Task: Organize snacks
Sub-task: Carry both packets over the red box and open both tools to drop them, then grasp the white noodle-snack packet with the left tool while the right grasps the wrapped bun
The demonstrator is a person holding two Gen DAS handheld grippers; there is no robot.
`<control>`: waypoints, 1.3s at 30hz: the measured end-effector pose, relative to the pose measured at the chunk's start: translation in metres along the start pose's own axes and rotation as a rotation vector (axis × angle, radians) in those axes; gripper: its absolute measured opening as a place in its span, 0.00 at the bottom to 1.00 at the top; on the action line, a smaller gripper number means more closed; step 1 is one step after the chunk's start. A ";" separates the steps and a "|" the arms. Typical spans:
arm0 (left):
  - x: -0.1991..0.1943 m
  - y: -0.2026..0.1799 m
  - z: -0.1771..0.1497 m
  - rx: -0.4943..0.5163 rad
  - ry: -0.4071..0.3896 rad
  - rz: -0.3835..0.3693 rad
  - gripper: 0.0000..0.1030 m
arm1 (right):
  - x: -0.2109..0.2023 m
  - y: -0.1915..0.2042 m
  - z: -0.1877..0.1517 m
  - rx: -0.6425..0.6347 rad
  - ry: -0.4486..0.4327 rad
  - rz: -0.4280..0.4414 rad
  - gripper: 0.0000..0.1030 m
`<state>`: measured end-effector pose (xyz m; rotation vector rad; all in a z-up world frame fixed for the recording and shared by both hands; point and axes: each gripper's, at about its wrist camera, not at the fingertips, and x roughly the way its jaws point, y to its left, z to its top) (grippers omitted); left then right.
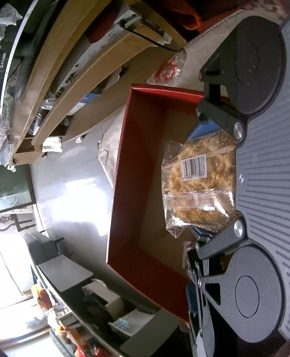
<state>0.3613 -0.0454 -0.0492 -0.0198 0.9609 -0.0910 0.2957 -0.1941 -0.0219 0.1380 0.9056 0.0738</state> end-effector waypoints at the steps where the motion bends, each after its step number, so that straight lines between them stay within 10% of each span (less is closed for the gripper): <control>1: -0.001 0.002 0.000 -0.006 -0.002 -0.001 0.62 | 0.000 -0.001 0.000 0.005 0.001 0.002 0.79; 39: -0.094 0.056 -0.066 -0.078 -0.017 -0.041 0.71 | -0.061 0.034 -0.052 -0.090 -0.009 -0.018 0.84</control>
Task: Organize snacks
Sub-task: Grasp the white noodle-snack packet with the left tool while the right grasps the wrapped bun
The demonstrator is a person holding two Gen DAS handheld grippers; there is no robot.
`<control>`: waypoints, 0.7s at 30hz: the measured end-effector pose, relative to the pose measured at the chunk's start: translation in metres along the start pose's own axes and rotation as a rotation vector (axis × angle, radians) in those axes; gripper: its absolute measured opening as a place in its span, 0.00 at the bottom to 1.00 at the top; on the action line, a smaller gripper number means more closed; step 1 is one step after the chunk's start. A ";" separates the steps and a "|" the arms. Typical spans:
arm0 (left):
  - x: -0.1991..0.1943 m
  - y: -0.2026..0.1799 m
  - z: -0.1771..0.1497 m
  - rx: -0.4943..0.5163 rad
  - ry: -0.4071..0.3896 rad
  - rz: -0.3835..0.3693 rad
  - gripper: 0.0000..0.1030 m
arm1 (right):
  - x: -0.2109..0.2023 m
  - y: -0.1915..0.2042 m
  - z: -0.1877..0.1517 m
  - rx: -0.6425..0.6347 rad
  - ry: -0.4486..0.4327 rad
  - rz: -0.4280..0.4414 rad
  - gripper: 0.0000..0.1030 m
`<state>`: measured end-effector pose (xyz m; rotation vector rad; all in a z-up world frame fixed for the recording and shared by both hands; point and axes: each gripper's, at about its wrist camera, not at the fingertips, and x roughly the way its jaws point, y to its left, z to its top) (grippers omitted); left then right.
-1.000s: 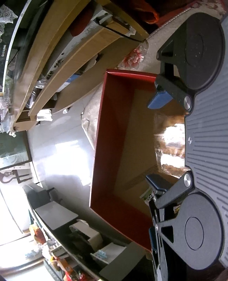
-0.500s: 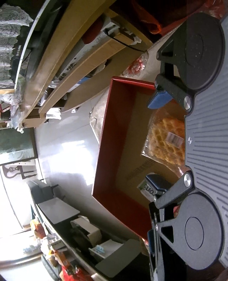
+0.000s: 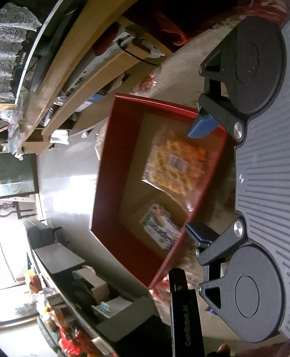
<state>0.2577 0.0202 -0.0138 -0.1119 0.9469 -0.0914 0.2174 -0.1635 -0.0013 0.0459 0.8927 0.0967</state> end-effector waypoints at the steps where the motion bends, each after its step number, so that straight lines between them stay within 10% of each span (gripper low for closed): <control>1: -0.001 0.003 -0.004 -0.003 0.007 0.002 0.71 | -0.001 0.001 -0.003 0.000 0.005 0.001 0.84; 21: 0.008 0.003 -0.071 -0.065 0.139 0.037 0.72 | -0.013 0.013 -0.036 0.024 0.067 0.030 0.85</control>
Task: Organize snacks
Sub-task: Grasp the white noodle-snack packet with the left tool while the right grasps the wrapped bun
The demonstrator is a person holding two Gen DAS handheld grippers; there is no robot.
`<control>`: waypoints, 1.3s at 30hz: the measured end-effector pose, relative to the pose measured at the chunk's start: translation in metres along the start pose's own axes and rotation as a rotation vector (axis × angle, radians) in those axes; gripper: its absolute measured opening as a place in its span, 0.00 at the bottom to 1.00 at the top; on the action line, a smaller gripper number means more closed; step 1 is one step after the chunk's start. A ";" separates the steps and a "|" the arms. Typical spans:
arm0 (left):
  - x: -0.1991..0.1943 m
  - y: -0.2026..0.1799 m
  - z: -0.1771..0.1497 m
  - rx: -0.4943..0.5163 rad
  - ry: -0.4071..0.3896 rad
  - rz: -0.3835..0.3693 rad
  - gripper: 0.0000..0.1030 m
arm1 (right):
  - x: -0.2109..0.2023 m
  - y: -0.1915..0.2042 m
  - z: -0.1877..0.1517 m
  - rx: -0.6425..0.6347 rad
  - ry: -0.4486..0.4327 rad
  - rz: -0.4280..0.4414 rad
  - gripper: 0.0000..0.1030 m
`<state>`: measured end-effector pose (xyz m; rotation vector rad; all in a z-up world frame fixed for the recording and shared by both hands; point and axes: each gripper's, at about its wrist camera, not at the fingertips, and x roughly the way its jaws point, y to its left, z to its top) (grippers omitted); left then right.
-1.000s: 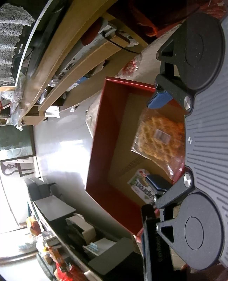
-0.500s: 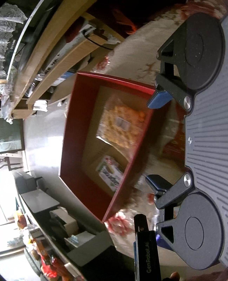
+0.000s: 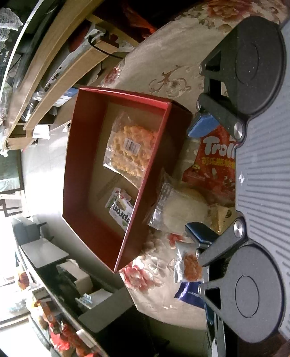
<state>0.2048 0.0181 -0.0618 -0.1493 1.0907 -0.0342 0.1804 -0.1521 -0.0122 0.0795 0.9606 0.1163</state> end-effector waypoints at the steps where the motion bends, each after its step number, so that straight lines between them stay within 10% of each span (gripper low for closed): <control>1: 0.004 -0.004 -0.001 0.003 0.003 0.011 0.74 | -0.001 -0.001 -0.001 0.001 0.001 0.001 0.85; 7: 0.015 -0.023 -0.007 0.039 -0.028 0.122 0.78 | -0.003 -0.007 -0.004 0.003 0.006 0.003 0.85; 10: 0.013 -0.023 -0.010 0.057 -0.028 0.141 0.65 | -0.004 -0.008 -0.003 0.005 0.007 0.013 0.85; 19: -0.005 0.007 -0.026 -0.005 0.009 0.055 0.52 | 0.010 -0.004 -0.003 0.032 0.053 0.042 0.85; 39: -0.004 0.035 -0.036 -0.046 0.066 -0.023 0.55 | 0.082 0.039 0.010 0.120 0.144 0.060 0.87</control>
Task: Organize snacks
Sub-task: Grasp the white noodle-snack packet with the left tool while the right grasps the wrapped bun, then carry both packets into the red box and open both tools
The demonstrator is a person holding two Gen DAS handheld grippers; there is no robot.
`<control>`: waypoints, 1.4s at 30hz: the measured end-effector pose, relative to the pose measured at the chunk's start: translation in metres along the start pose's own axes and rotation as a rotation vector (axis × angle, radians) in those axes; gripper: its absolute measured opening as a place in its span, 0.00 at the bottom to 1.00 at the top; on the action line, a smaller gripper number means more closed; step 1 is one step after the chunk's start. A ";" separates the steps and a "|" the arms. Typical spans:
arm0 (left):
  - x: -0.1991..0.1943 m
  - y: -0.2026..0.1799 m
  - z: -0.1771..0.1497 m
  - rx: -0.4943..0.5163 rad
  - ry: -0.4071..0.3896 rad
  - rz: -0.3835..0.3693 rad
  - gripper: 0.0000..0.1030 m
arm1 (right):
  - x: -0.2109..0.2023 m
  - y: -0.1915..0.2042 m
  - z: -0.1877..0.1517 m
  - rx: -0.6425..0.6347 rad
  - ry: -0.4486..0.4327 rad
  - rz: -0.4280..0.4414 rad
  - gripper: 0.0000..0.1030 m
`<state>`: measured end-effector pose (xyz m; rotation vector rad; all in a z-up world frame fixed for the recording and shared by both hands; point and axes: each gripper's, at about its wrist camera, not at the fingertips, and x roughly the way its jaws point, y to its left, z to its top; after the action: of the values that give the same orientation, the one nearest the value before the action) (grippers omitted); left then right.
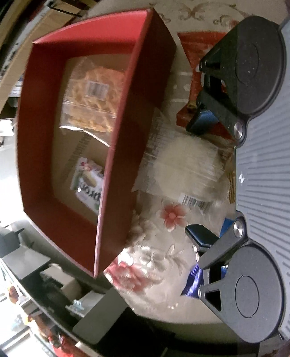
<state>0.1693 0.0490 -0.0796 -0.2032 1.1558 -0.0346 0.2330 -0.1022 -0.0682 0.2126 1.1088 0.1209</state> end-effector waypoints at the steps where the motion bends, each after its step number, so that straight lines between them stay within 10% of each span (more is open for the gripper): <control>1: 0.001 0.000 0.000 0.003 -0.001 0.003 0.55 | -0.001 0.000 0.001 -0.009 -0.001 -0.001 0.82; 10: -0.002 -0.014 -0.005 0.038 -0.012 0.030 0.54 | -0.022 -0.003 -0.012 -0.140 0.002 -0.021 0.66; 17: 0.007 -0.023 -0.014 0.052 -0.004 0.076 0.82 | -0.052 -0.010 -0.033 -0.184 -0.011 -0.008 0.66; 24: 0.005 -0.017 -0.019 -0.011 -0.012 0.081 0.88 | -0.057 -0.023 -0.040 -0.173 0.002 0.000 0.66; 31: -0.003 -0.017 -0.020 -0.039 -0.030 0.090 0.56 | -0.054 -0.016 -0.045 -0.219 0.008 -0.006 0.66; 42: -0.024 -0.022 -0.020 -0.043 -0.061 0.053 0.50 | -0.075 -0.024 -0.061 -0.244 -0.024 -0.026 0.66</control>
<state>0.1430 0.0280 -0.0614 -0.2097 1.1009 0.0431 0.1453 -0.1343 -0.0342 -0.0190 1.0619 0.2282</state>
